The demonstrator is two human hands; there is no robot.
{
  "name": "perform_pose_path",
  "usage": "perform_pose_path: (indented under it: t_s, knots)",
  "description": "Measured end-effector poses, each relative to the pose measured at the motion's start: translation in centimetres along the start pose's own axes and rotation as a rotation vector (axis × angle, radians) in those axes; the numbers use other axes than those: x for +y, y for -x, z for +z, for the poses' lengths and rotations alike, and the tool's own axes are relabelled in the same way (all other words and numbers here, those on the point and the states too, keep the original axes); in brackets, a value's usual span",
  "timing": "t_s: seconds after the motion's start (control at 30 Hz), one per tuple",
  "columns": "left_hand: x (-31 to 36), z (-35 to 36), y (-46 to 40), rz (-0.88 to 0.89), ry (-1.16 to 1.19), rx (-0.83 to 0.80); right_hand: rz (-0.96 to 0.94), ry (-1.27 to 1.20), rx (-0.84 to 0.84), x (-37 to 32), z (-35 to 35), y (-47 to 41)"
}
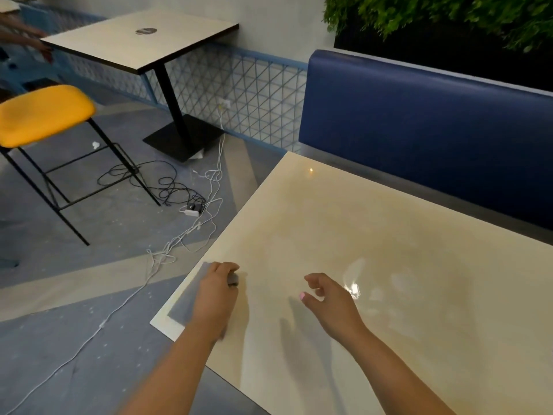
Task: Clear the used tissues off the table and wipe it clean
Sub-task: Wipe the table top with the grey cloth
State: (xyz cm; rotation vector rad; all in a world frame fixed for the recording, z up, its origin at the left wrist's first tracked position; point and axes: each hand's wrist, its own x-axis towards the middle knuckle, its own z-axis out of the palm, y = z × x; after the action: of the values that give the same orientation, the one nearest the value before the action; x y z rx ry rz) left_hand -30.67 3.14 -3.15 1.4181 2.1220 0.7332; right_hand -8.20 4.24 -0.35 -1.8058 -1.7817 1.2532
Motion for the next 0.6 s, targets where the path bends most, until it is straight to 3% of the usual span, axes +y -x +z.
perform_pose_path:
  t_s: [0.23, 0.4, 0.6]
  knots:
    - [6.5, 0.5, 0.0, 0.102, 0.267, 0.102, 0.121, -0.374, -0.164, -2.2, 0.7, -2.3]
    - [9.3, 0.9, -0.6, 0.18, 0.446, -0.028, 0.297, -0.986, -0.281, -4.8, 1.2, -4.4]
    - [8.6, 1.8, -4.6, 0.223, 0.521, -0.254, 0.403, -1.488, -0.036, -7.3, 1.9, -7.6]
